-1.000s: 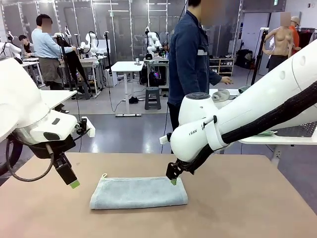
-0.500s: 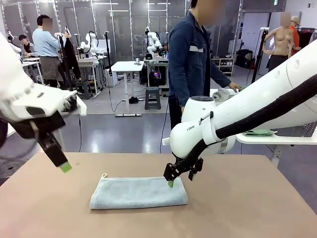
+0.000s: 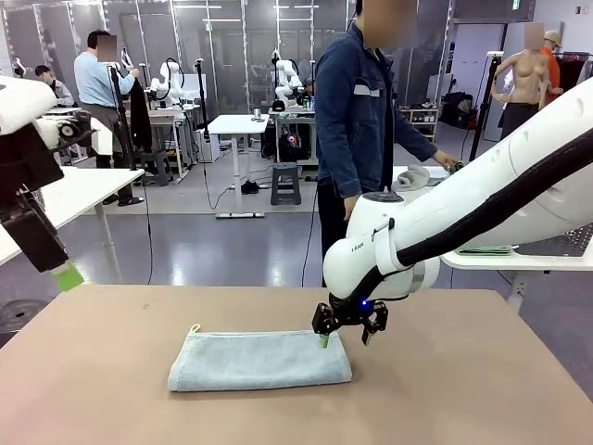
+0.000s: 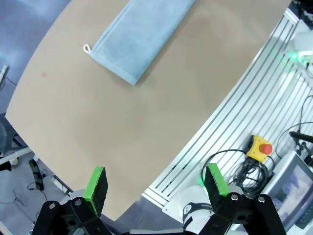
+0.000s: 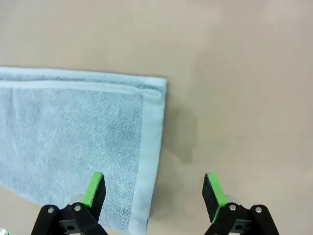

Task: Fold the towels and place them in the basket.
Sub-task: When a person lays out a Towel with hook on the table, fold it in half twice.

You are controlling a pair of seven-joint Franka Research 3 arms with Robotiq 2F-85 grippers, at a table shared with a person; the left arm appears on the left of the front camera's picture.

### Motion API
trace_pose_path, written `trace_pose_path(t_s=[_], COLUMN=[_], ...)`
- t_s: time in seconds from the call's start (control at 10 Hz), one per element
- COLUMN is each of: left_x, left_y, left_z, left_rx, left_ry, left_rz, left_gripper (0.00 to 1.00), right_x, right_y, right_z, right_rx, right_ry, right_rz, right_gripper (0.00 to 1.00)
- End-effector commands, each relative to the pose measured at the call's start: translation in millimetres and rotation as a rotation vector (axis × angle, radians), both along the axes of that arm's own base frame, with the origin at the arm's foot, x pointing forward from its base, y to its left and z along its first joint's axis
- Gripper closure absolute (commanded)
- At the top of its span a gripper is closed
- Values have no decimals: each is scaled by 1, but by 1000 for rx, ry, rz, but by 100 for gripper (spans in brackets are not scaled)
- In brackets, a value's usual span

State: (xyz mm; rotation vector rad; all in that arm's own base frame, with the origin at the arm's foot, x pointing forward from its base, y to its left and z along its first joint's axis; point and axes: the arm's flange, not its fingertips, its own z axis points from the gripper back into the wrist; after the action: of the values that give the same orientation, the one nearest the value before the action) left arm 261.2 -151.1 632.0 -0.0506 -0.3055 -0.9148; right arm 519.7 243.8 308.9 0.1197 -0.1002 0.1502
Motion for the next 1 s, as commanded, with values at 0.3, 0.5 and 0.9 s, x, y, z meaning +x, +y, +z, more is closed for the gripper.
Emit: trace_pose_path(t_s=[0.3,0.5,0.9], left_x=[2,1,3], left_y=[15,18,21], left_z=[35,42,40], left_rx=[-72,-128,-92], left_ry=[-16,-19,-29], left_rz=[109,145,135], left_gripper=[0,0,0], right_x=[4,6,6], right_y=[17,20,26], right_z=[-12,-17,-22], right_rx=[-94,-108,-121], right_ry=[-10,0,6], right_rz=[-92,-97,-77], right_gripper=[0,0,0])
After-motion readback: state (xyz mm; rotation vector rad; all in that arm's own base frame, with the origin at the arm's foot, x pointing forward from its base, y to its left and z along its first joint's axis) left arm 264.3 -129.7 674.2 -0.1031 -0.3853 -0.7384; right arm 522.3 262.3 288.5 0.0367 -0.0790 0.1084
